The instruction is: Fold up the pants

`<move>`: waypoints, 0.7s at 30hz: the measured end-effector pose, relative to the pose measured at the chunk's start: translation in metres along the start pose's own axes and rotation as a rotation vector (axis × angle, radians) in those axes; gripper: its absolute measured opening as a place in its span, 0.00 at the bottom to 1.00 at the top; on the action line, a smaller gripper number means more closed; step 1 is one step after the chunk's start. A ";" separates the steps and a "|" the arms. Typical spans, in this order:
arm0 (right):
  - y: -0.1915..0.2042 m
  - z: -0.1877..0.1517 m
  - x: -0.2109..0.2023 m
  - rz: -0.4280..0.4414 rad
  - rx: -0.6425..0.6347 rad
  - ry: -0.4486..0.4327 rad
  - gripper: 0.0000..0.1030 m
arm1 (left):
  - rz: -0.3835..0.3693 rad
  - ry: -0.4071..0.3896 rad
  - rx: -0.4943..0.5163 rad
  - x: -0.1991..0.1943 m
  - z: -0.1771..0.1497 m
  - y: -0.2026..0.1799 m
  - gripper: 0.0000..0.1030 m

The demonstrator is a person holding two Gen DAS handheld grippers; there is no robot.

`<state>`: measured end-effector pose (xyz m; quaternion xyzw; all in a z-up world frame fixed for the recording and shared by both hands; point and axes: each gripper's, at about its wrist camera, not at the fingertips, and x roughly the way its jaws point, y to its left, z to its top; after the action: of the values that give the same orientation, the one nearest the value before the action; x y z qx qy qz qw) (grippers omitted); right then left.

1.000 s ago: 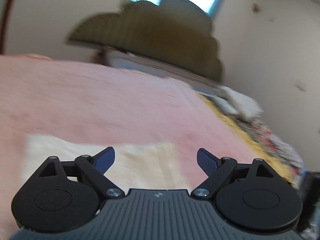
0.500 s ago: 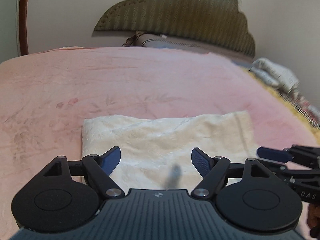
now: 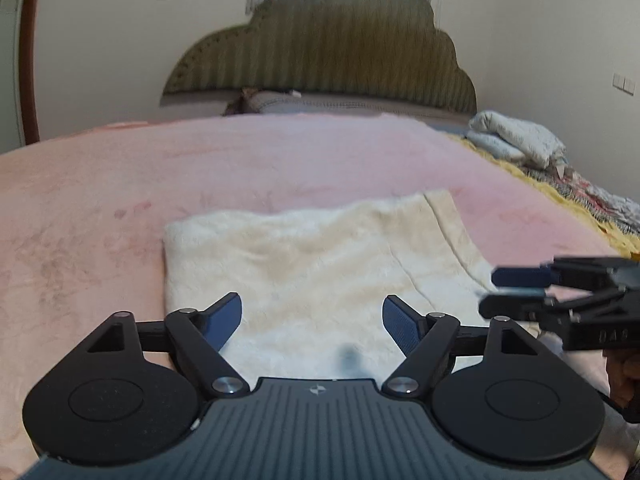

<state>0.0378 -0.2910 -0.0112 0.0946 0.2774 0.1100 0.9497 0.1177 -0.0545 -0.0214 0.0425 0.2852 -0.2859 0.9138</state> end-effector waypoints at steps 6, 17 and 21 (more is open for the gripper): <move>0.007 -0.018 0.007 -0.017 -0.105 0.047 0.56 | -0.007 0.088 0.060 0.012 -0.018 0.002 0.74; -0.116 0.001 0.013 0.141 0.397 0.088 0.59 | -0.213 0.191 -0.417 0.028 -0.002 0.117 0.81; -0.134 -0.001 0.041 0.329 0.436 0.198 0.58 | -0.361 0.232 -0.471 0.048 -0.007 0.128 0.84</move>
<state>0.0921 -0.4080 -0.0646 0.3289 0.3670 0.2090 0.8447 0.2167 0.0295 -0.0642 -0.1892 0.4487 -0.3626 0.7946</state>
